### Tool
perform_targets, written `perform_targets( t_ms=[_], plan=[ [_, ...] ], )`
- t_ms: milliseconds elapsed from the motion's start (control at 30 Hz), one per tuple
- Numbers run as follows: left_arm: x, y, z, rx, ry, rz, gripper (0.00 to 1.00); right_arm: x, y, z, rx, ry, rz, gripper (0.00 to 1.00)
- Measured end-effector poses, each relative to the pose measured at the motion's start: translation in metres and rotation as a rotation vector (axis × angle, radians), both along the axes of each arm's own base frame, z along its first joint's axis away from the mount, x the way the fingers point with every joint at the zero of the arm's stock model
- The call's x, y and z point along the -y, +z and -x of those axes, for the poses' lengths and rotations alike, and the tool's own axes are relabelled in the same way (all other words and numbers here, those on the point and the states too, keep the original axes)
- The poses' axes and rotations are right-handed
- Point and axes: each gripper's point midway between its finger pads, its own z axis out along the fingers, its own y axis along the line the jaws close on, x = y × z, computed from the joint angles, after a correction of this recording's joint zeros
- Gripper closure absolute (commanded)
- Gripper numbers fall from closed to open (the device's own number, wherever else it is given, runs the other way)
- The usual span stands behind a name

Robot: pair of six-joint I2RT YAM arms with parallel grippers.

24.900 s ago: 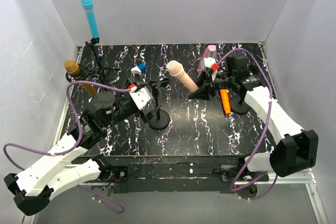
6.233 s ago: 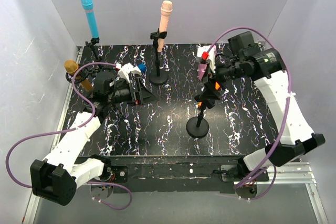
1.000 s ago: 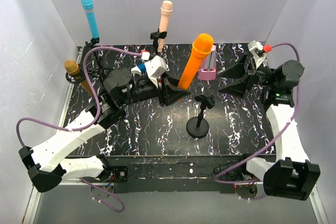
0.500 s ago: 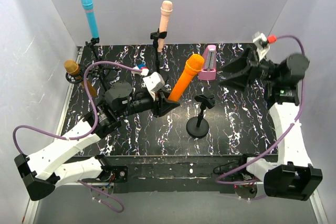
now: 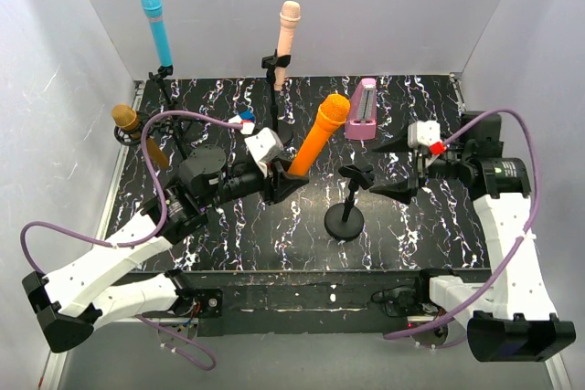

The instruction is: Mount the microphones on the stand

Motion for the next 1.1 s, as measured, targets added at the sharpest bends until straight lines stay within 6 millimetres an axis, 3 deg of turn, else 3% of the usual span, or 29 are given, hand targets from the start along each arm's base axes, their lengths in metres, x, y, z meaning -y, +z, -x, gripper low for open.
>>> perform_targets(
  t_ms=[100, 333, 600, 833, 1000, 1100],
  plan=[
    [-0.001, 0.0, 0.0, 0.002, 0.005, 0.001, 1.0, 0.001, -0.03, -0.004, -0.007, 0.022, 0.031, 0.07],
    [-0.006, -0.011, 0.003, -0.004, 0.008, -0.001, 1.0, 0.003, -0.057, -0.013, -0.013, 0.01, 0.054, 0.09],
    [-0.002, -0.016, -0.001, 0.006, 0.009, 0.004, 1.0, 0.0, -0.072, -0.019, -0.078, -0.004, 0.034, 0.13],
    [0.011, -0.028, -0.011, 0.015, 0.008, 0.01, 1.0, -0.006, -0.07, -0.02, -0.102, 0.017, 0.015, 0.2],
    [0.021, -0.042, -0.018, 0.028, -0.002, 0.01, 1.0, -0.009, -0.07, -0.02, -0.114, 0.032, 0.006, 0.28],
    [0.027, -0.051, -0.022, 0.032, -0.014, 0.011, 1.0, -0.01, -0.073, -0.02, -0.12, 0.035, 0.003, 0.38]
  ],
)
